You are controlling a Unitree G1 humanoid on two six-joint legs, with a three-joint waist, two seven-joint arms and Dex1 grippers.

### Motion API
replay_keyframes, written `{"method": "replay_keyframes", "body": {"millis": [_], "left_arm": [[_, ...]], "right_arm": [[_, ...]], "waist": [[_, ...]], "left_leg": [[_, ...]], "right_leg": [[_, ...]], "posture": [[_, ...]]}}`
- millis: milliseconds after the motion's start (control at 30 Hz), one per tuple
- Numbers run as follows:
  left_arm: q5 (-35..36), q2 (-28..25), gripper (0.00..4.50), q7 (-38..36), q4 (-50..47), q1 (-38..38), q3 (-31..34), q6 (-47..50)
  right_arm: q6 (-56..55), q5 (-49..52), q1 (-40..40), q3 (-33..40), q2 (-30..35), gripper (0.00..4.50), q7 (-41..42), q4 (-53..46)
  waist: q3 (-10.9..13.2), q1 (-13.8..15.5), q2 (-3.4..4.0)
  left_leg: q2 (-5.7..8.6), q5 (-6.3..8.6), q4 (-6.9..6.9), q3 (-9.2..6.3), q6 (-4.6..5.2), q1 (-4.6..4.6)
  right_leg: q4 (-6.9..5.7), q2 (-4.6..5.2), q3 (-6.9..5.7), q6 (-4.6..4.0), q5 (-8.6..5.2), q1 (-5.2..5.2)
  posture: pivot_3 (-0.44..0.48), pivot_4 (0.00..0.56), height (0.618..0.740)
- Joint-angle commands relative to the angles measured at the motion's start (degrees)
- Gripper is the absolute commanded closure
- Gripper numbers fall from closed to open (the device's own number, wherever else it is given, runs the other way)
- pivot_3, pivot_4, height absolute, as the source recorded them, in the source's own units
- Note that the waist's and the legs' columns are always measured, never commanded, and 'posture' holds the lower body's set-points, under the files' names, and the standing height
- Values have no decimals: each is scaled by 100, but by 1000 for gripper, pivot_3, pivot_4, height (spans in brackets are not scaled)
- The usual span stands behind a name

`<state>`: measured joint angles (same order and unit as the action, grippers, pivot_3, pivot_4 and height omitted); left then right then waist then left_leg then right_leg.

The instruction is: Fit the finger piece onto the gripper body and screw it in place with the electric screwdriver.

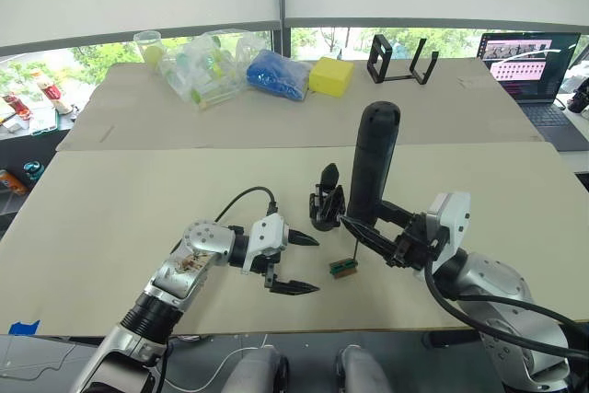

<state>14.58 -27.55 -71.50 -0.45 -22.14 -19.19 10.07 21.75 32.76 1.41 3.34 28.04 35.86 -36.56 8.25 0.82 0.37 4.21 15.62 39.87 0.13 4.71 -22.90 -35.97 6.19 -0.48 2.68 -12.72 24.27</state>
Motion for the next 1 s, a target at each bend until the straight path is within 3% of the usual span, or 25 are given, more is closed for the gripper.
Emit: {"method": "replay_keyframes", "body": {"millis": [33, 1000], "left_arm": [[24, -24, 0, -24, -60, -71, 82, -132], [47, -38, 0, -12, -125, -54, 88, -94]], "right_arm": [[-111, 40, -34, 94, 24, 2603, -10, -207], [-72, 75, -87, 80, 87, 2603, -52, -170]], "waist": [[0, 1, 0], [0, 0, 0]], "left_leg": [[0, 0, 0, 0, 0, 0], [0, 0, 0, 0, 0, 0]], "right_leg": [[0, 0, 0, 0, 0, 0], [0, 0, 0, 0, 0, 0]], "posture": [[0, 150, 740], [0, 150, 740]]}}
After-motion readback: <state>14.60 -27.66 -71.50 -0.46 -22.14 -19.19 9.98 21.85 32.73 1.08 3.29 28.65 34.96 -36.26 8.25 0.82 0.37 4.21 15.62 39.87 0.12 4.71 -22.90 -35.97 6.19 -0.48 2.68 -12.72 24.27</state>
